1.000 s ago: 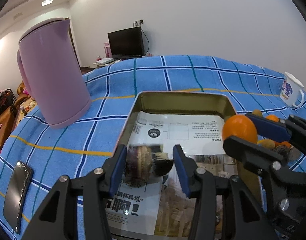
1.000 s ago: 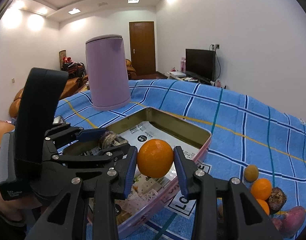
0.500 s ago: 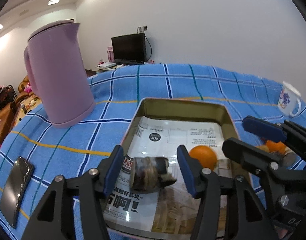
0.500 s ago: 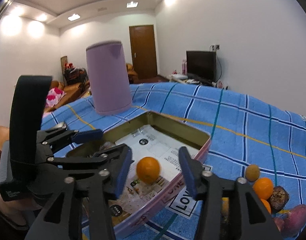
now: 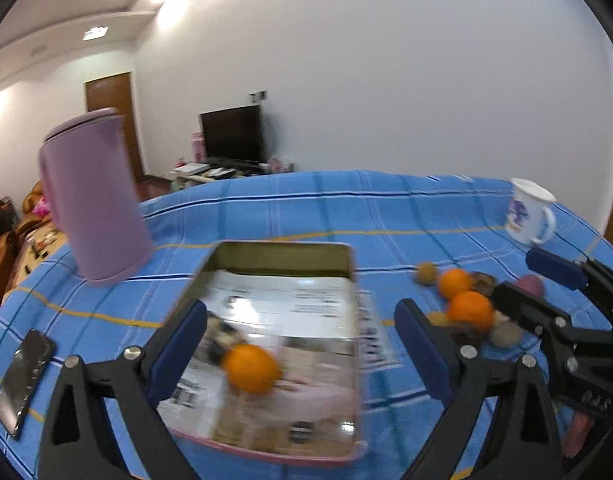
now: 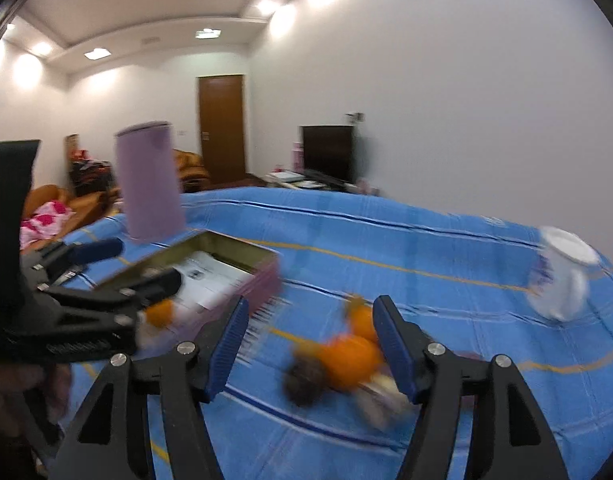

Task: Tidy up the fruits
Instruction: 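Open both grippers to drop the taro and orange into the tin, then grasp the dark brown taro with the left gripper while the right gripper grasps the purple beet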

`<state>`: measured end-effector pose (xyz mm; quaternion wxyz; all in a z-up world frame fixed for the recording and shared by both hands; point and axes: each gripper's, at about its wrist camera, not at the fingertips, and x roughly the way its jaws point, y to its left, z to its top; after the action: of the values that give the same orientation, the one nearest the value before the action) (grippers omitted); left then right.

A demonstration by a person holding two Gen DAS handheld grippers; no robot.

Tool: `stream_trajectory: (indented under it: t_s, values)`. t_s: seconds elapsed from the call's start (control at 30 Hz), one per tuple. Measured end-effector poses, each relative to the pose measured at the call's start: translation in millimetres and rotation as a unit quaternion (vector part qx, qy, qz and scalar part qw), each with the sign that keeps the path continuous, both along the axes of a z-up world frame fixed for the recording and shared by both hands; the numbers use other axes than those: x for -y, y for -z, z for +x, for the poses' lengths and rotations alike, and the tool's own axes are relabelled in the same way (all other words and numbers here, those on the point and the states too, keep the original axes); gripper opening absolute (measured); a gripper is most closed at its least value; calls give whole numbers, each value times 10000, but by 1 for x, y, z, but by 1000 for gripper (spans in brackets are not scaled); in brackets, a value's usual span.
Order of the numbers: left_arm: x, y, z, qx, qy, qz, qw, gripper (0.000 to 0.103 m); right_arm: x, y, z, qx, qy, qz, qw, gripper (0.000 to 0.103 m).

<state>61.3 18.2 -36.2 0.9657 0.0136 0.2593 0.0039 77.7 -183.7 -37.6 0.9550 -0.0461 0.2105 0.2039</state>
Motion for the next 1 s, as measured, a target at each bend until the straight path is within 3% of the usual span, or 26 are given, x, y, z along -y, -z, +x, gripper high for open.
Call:
stream_trajectory:
  t_s: [0.3,0.57,0.77,0.9,1.0]
  values:
    - [65,7,7,-293,731,138,9968,96,82,4,3,-282,961,198,9948,66]
    - [95,32,30,-1068,1190,93,9871,71,86,12,19,-710,1034,172,9920,66]
    - [93,45,46,-1595,1321,-165,9782,63,86,21,41,-1120,1174,164,9866,66]
    - [92,51,51,-1775,1421,-363,9731,43,83,31,59,-1514,1140,179,9817,66]
    - [89,52,52,-1811,1432,-493,9717,42,84,38,68,-1788,1111,267,9772,66]
